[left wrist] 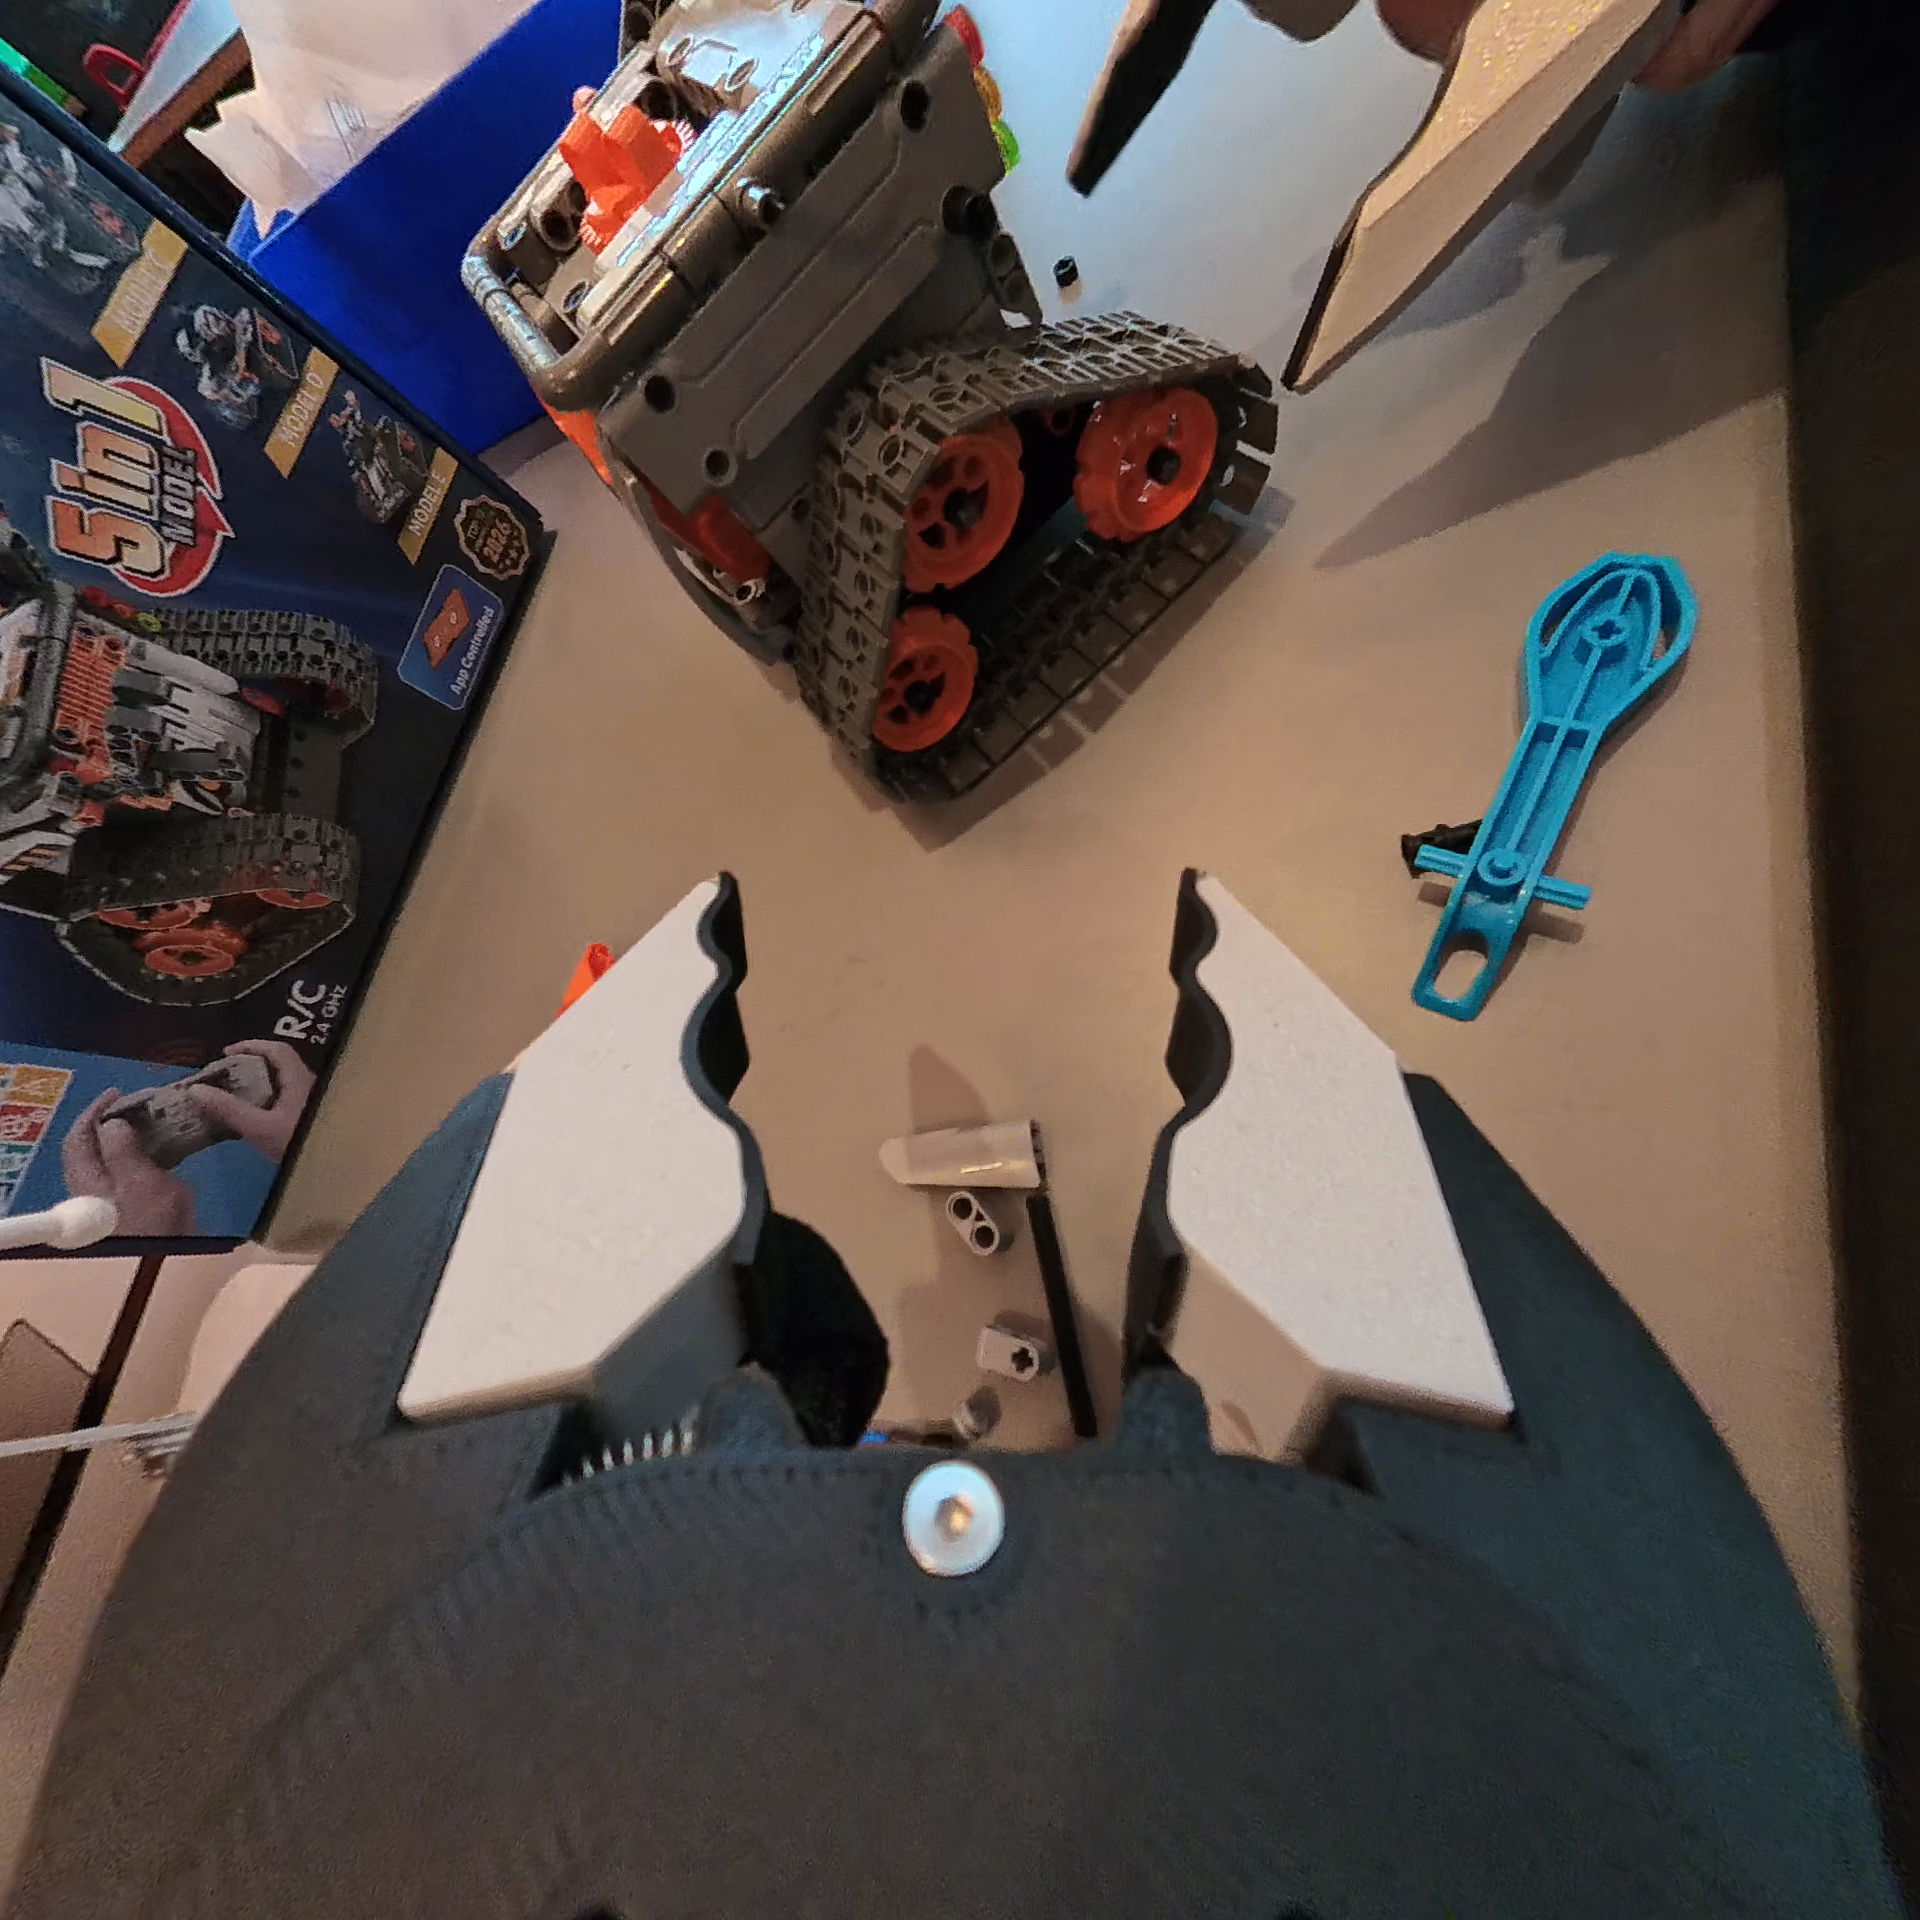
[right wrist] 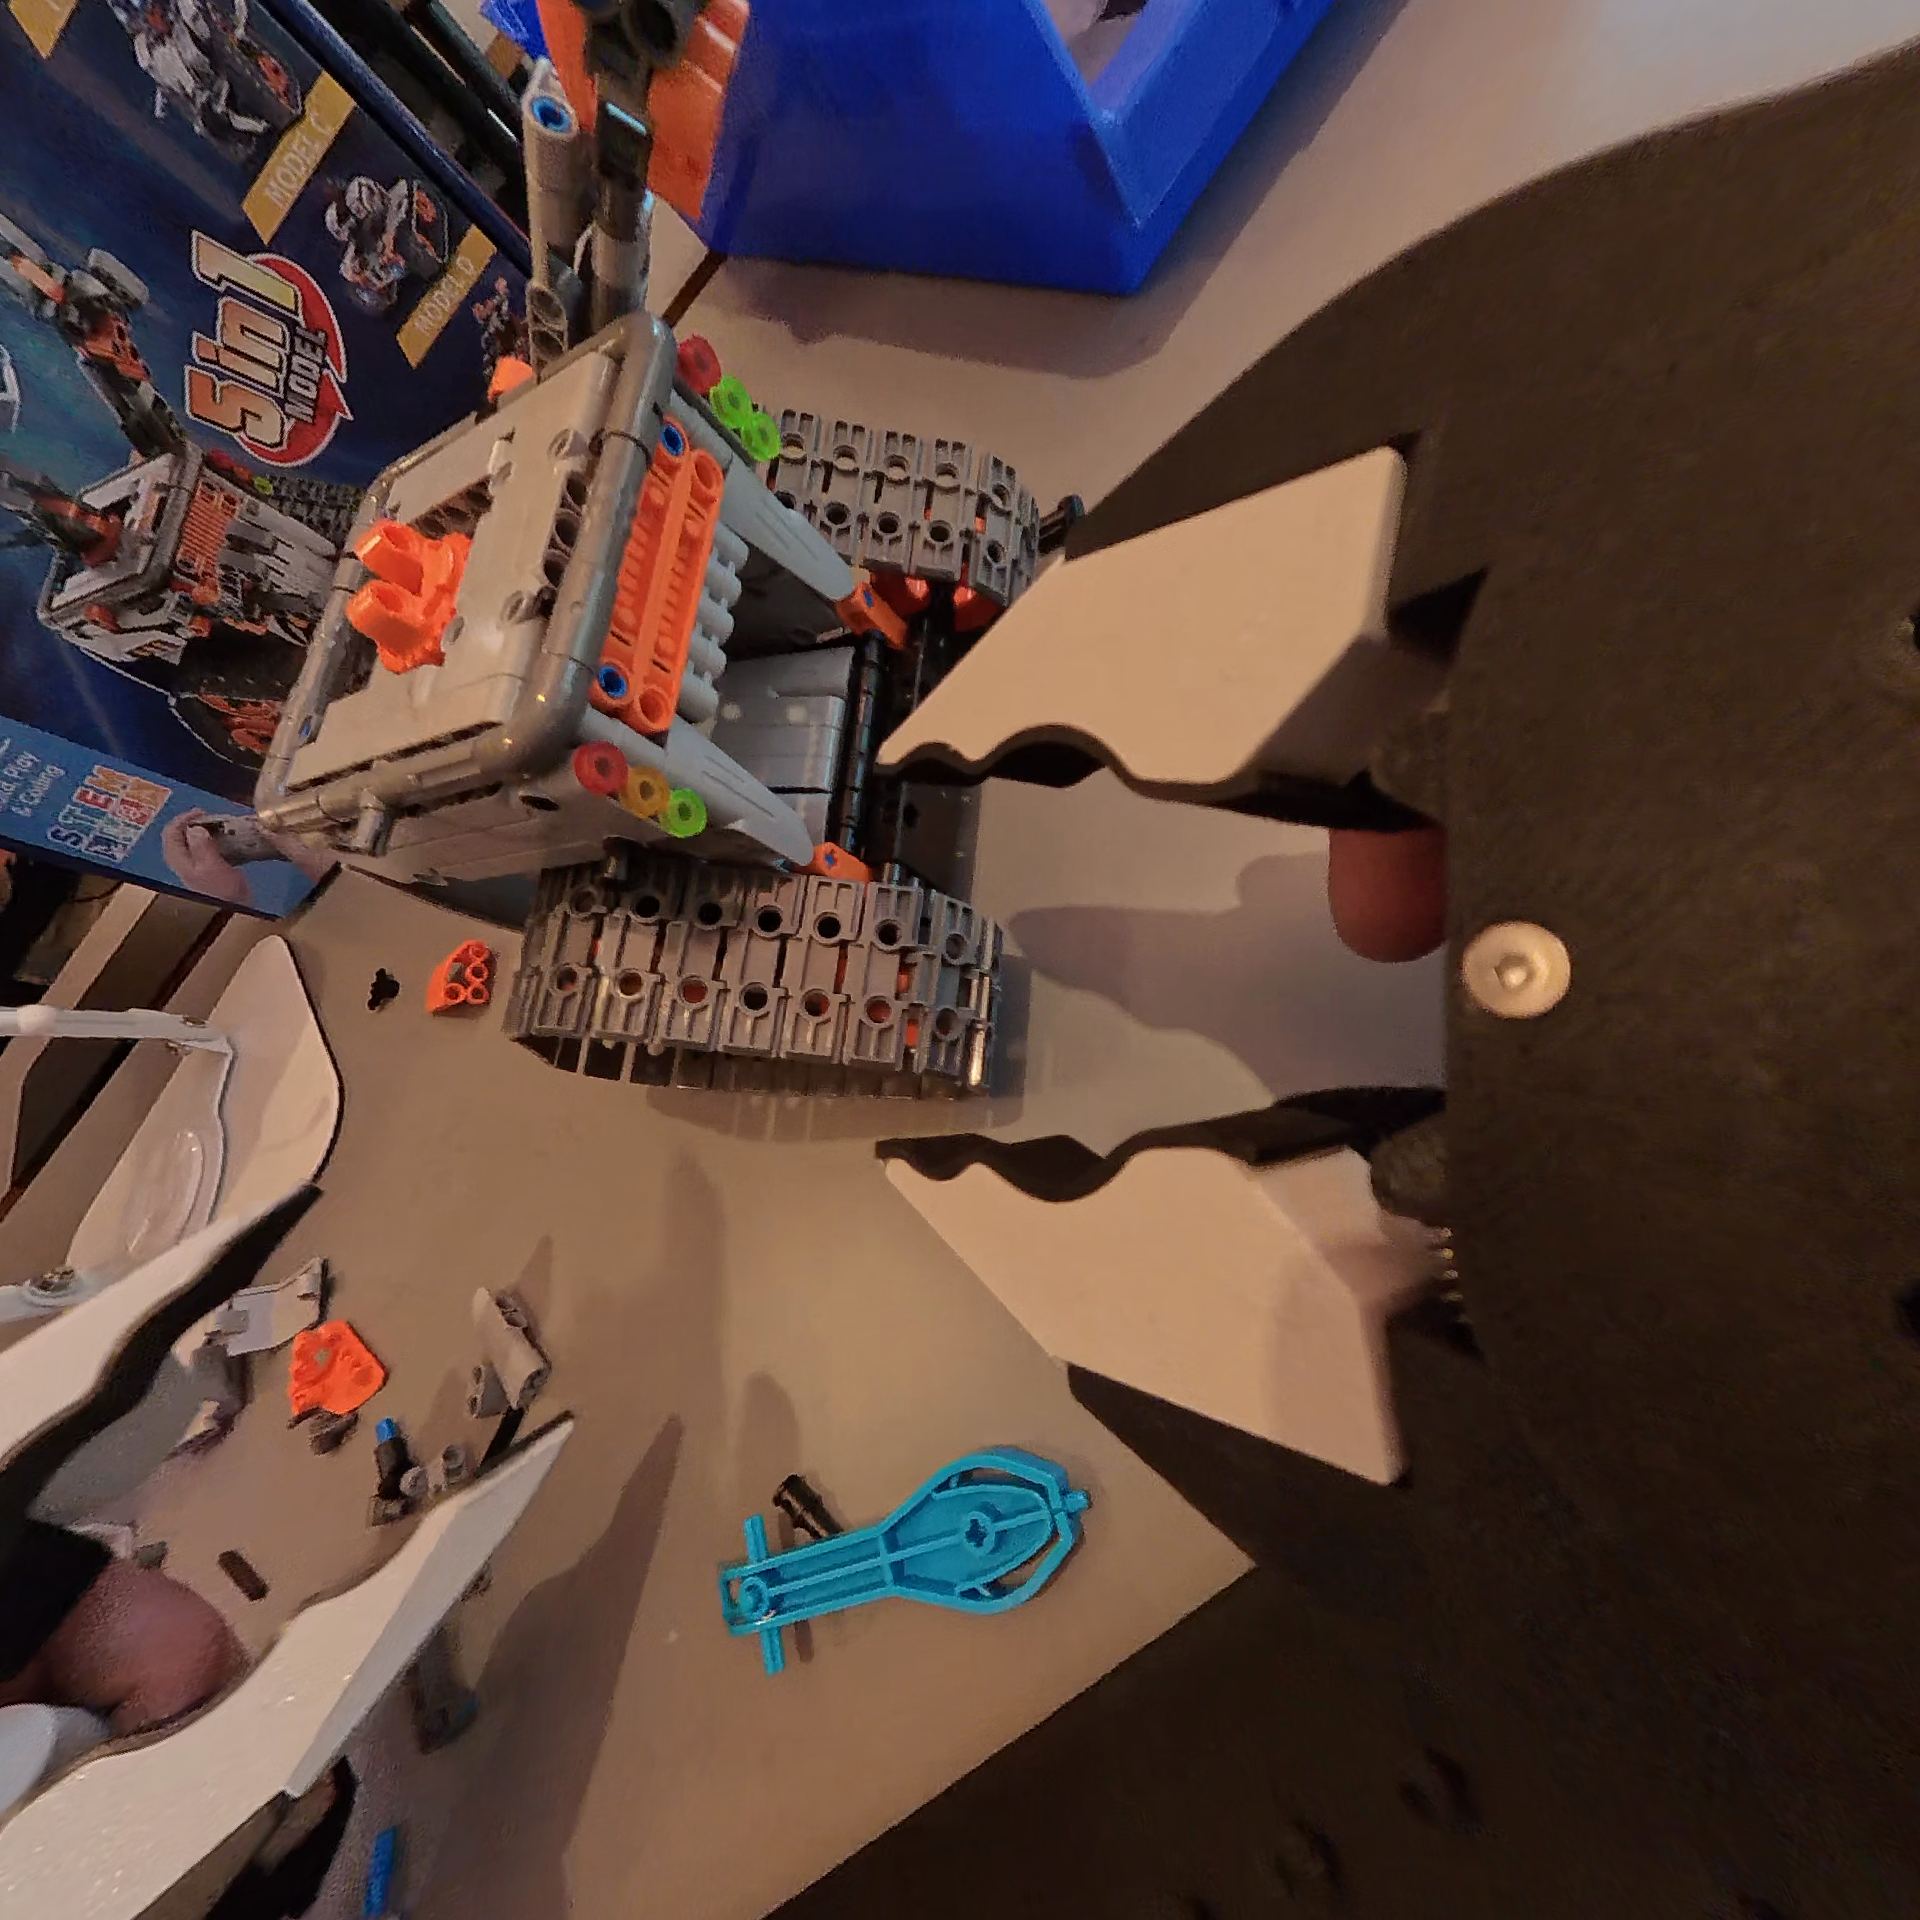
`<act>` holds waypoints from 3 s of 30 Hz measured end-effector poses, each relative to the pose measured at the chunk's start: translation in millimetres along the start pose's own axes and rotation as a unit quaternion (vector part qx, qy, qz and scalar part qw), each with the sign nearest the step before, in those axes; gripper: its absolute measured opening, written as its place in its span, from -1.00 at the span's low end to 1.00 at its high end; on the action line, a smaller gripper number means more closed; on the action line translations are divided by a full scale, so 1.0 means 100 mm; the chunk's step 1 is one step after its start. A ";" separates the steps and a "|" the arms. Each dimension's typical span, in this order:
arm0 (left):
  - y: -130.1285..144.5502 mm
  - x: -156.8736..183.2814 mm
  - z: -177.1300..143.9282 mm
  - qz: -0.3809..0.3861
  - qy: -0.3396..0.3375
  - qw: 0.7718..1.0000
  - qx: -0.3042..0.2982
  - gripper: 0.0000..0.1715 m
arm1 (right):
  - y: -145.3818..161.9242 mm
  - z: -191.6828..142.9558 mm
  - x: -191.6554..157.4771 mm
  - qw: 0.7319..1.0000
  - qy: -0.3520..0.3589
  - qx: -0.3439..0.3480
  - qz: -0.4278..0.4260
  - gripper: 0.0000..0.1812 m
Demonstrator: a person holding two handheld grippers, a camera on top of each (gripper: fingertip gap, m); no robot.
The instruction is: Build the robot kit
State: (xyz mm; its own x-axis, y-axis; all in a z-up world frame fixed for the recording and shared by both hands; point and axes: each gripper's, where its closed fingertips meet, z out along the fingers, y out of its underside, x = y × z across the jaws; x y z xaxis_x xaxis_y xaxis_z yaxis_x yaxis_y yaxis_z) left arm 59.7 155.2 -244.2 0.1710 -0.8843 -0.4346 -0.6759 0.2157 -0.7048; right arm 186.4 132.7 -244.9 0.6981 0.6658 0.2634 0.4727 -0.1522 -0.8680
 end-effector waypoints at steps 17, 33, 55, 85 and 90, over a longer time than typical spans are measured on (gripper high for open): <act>0.21 -0.04 -0.18 0.022 -0.025 0.999 -0.017 -0.14 | 0.12 0.06 0.00 0.995 0.041 -0.041 -0.077 -0.34; 0.19 -0.25 -0.44 0.008 -0.051 0.999 -0.003 -0.24 | 0.09 0.06 0.03 0.995 0.049 -0.034 -0.081 -0.42; 0.17 -0.59 -0.80 -0.015 -0.102 0.995 0.020 -0.34 | -0.13 -0.10 0.03 0.995 0.057 0.030 -0.076 -0.51; 0.53 -1.03 -1.24 -0.074 -0.153 0.985 -0.024 -0.34 | -0.85 0.53 0.29 0.980 0.089 0.034 -0.177 -0.32; 0.65 -0.91 -1.10 -0.062 -0.125 0.988 -0.063 -0.38 | -1.18 0.46 -0.15 0.971 0.046 0.085 -0.217 -0.43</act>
State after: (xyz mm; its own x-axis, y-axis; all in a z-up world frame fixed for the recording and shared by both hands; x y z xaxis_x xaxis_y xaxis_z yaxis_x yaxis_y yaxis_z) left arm -78.2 204.5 -188.4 0.4190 -0.7678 -0.4847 -0.7193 0.0451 -0.6932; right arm 95.5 174.0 -165.9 0.5012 0.5714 0.6499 0.6434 0.2561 -0.7214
